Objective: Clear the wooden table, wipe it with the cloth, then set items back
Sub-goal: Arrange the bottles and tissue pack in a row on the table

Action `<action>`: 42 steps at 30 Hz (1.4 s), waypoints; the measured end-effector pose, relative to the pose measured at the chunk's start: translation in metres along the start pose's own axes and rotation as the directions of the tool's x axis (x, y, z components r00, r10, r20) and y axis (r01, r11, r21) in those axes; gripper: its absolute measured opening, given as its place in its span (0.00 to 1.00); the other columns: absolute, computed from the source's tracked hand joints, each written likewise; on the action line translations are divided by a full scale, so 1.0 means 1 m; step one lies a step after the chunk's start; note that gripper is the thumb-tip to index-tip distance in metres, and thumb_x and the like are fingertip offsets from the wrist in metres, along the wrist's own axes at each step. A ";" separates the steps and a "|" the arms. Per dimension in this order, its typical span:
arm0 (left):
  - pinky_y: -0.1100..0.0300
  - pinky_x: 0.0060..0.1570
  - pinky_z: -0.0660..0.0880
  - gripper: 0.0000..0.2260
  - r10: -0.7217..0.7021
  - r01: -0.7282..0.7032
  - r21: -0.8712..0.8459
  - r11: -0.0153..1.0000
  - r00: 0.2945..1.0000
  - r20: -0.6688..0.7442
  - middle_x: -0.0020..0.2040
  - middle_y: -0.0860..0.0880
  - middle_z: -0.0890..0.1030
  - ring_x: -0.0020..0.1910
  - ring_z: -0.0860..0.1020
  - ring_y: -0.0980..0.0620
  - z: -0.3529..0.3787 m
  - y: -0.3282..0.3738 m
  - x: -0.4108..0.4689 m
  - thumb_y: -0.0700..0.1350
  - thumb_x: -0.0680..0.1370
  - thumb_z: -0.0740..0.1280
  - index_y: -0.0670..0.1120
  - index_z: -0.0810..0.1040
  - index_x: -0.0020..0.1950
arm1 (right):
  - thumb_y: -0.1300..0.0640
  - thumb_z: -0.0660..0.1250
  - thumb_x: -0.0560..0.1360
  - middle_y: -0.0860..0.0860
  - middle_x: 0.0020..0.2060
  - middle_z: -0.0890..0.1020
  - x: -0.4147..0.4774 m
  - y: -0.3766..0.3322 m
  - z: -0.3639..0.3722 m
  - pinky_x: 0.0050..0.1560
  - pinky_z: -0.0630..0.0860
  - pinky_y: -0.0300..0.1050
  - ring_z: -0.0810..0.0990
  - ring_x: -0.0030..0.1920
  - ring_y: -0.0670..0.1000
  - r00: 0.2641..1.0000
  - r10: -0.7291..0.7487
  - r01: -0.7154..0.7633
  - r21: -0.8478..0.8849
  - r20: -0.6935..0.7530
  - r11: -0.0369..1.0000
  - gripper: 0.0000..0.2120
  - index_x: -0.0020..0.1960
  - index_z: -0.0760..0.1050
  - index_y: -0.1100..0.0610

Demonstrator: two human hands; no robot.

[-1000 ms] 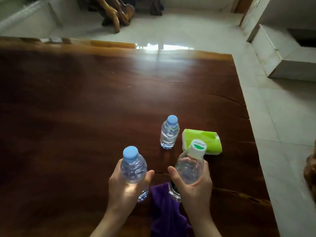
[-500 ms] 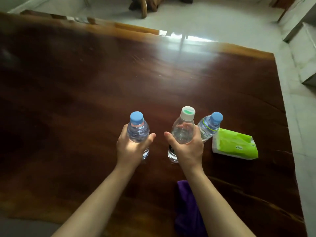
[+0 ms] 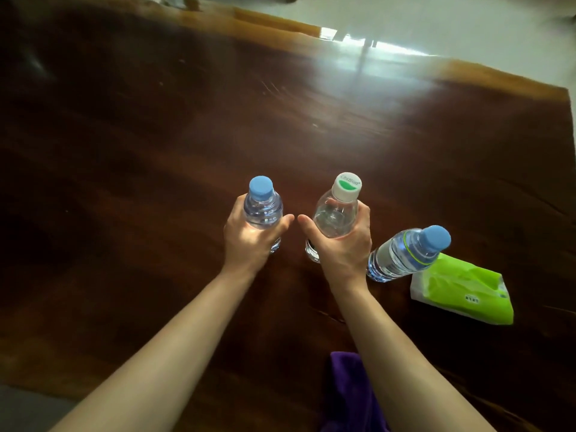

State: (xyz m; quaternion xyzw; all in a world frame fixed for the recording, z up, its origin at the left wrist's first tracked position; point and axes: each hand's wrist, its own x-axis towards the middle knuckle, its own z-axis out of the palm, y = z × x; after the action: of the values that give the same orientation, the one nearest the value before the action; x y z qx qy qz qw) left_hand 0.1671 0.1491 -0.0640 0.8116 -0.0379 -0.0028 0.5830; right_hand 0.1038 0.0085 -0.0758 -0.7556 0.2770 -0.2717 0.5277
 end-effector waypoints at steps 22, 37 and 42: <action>0.44 0.61 0.77 0.31 -0.088 0.084 0.028 0.996 0.984 0.154 0.57 0.51 0.83 0.57 0.82 0.52 0.000 -0.019 0.004 0.51 0.67 0.80 0.48 0.73 0.66 | 0.34 0.79 0.61 0.38 0.54 0.77 -0.006 0.024 -0.008 0.51 0.65 0.19 0.76 0.53 0.31 0.988 -0.016 0.028 -0.078 0.154 0.997 0.40 0.66 0.64 0.44; 0.65 0.51 0.79 0.17 -0.234 0.192 0.215 0.957 0.953 0.191 0.54 0.51 0.83 0.52 0.81 0.61 -0.058 -0.068 -0.106 0.45 0.72 0.77 0.52 0.77 0.59 | 0.54 0.74 0.74 0.53 0.66 0.78 -0.103 0.042 -0.106 0.71 0.68 0.41 0.74 0.69 0.48 0.972 -0.108 0.169 -0.298 0.209 0.939 0.24 0.68 0.75 0.58; 0.66 0.41 0.78 0.08 -0.270 0.194 0.266 0.944 0.919 0.288 0.43 0.55 0.84 0.42 0.82 0.63 -0.056 -0.077 -0.156 0.48 0.75 0.75 0.55 0.80 0.51 | 0.59 0.72 0.76 0.51 0.57 0.82 -0.150 0.049 -0.154 0.58 0.79 0.48 0.81 0.57 0.49 0.994 -0.033 0.071 -0.375 0.108 0.925 0.14 0.61 0.78 0.57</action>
State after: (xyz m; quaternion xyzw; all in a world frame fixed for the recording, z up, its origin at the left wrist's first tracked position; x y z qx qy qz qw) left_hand 0.0189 0.2366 -0.1251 0.8615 -0.0351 -0.1999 0.4654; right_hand -0.1153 0.0003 -0.0947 -0.8627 0.2775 -0.1892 0.3781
